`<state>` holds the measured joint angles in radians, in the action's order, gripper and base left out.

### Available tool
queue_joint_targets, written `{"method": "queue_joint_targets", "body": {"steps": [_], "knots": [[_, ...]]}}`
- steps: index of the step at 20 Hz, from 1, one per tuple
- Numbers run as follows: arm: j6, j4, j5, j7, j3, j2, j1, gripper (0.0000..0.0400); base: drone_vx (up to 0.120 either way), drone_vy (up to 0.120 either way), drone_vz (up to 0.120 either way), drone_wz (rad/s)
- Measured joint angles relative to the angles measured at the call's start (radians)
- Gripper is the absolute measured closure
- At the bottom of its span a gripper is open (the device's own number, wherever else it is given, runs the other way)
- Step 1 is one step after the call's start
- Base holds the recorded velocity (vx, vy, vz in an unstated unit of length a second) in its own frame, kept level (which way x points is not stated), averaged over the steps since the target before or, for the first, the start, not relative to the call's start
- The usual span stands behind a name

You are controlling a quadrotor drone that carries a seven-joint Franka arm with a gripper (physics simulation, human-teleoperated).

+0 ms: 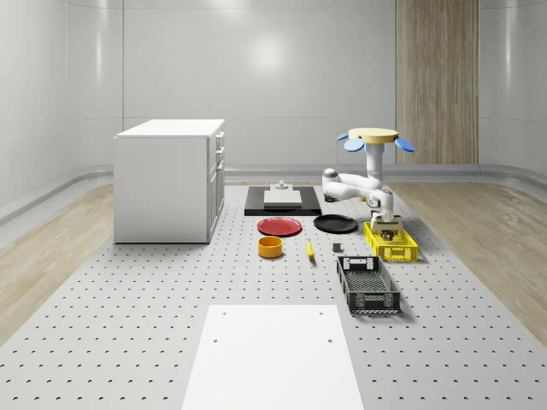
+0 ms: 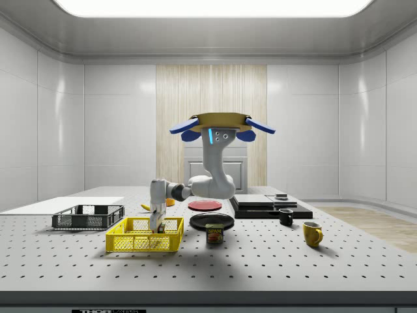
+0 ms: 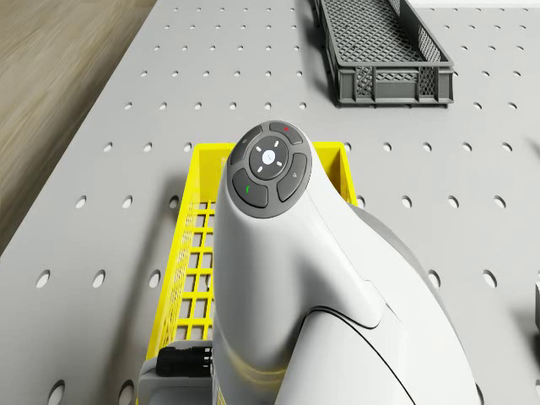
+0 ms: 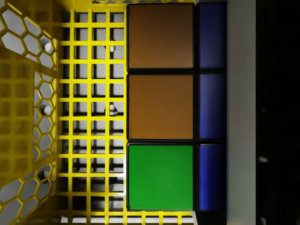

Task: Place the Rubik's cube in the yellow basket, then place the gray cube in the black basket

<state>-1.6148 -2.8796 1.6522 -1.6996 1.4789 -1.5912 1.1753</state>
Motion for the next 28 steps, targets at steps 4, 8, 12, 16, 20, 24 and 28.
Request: {"method": "queue_joint_targets", "body": {"steps": [4,8,12,16,20,24,28], "knots": [[-0.001,0.0,-0.001,0.0,0.0,-0.001,0.0,0.005,0.0,0.0,-0.01,0.0],[0.005,-0.002,-0.025,0.0,0.026,-0.002,-0.002,0.0018,0.0,0.0,0.0,0.0],[0.02,-0.004,-0.08,0.001,0.083,-0.001,-0.004,0.0007,0.0,0.0,0.06,0.0],[0.03,-0.004,-0.122,0.002,0.126,-0.003,-0.005,0.0002,0.0,0.0,0.12,0.0],[0.032,-0.003,-0.144,0.003,0.147,-0.006,-0.005,0.0001,0.0,0.0,0.12,0.0],[0.03,-0.003,-0.154,0.003,0.156,-0.01,-0.006,0.0,0.07,-0.12,0.12,0.0],[0.027,-0.003,-0.159,0.003,0.161,-0.014,-0.006,0.0,0.09,-0.12,0.04,0.0]]}}
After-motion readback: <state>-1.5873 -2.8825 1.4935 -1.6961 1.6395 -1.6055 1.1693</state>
